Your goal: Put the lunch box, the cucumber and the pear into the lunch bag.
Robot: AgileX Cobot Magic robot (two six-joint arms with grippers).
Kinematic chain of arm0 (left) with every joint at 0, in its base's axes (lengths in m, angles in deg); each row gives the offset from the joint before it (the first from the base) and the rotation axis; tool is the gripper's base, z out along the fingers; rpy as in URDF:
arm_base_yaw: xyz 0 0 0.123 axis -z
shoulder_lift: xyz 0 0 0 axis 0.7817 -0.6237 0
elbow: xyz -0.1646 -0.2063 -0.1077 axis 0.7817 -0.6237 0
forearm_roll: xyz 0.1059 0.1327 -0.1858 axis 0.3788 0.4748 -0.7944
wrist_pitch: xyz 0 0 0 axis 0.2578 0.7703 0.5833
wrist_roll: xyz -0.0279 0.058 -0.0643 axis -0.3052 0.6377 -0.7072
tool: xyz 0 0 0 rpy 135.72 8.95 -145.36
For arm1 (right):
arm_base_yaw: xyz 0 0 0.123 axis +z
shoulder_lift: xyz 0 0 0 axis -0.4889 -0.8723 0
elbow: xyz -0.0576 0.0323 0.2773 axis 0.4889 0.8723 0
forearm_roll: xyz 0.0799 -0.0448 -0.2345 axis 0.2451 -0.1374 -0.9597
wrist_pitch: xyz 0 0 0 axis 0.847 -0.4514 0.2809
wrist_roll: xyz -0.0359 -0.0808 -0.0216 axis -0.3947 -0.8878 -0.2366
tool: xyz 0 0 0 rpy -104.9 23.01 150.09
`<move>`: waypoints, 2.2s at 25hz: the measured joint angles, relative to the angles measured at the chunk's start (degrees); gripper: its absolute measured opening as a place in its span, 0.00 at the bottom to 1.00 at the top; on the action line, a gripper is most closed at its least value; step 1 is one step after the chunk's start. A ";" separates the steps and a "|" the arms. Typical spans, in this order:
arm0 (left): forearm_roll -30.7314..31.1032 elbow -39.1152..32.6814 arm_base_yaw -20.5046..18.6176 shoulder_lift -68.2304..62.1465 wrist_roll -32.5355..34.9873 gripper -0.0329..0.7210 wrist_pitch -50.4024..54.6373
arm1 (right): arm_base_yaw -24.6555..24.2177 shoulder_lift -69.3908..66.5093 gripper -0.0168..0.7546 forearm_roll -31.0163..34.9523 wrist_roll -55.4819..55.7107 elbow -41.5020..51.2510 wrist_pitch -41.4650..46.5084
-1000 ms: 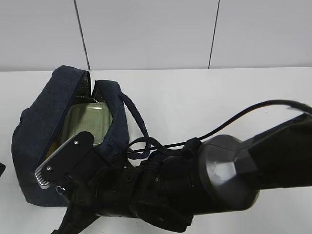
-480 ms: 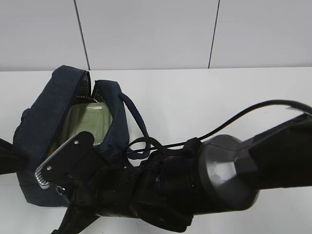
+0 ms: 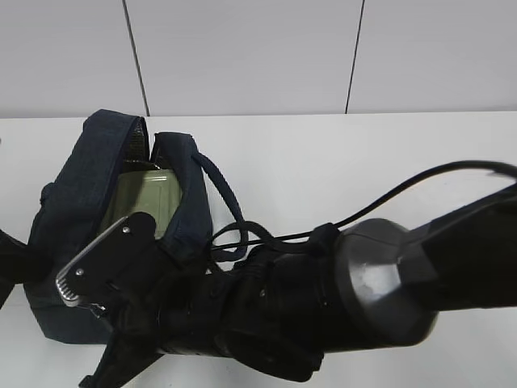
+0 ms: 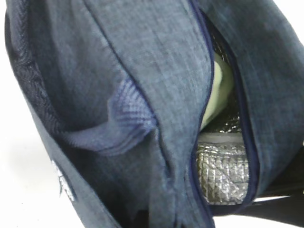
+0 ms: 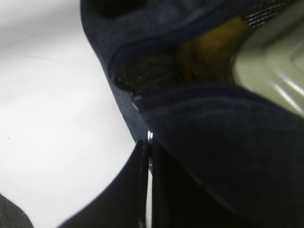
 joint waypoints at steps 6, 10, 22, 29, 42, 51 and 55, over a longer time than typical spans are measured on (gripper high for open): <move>0.00 0.00 0.00 0.00 0.00 0.06 -0.82 | 0.00 4.94 0.02 -4.90 5.97 0.00 0.91; -0.32 0.00 0.00 0.00 0.00 0.06 -1.34 | 0.00 6.50 0.02 -13.07 14.06 0.00 1.86; -0.48 0.01 0.00 0.00 0.02 0.06 -1.45 | 0.00 9.23 0.02 -17.87 17.61 0.00 1.49; -0.55 0.01 0.00 0.00 0.02 0.06 -1.45 | 0.00 9.23 0.02 -18.09 17.62 -4.87 5.27; -1.56 0.06 0.00 0.00 0.07 0.06 -1.67 | -2.58 9.32 0.02 -18.09 17.72 -7.36 9.06; -3.50 0.23 0.06 0.00 0.69 0.06 -1.90 | -4.56 9.86 0.02 -18.13 17.72 -7.72 9.06; -3.92 0.42 0.06 0.00 0.75 0.06 -2.15 | -6.25 9.86 0.02 -18.13 17.72 -9.40 9.17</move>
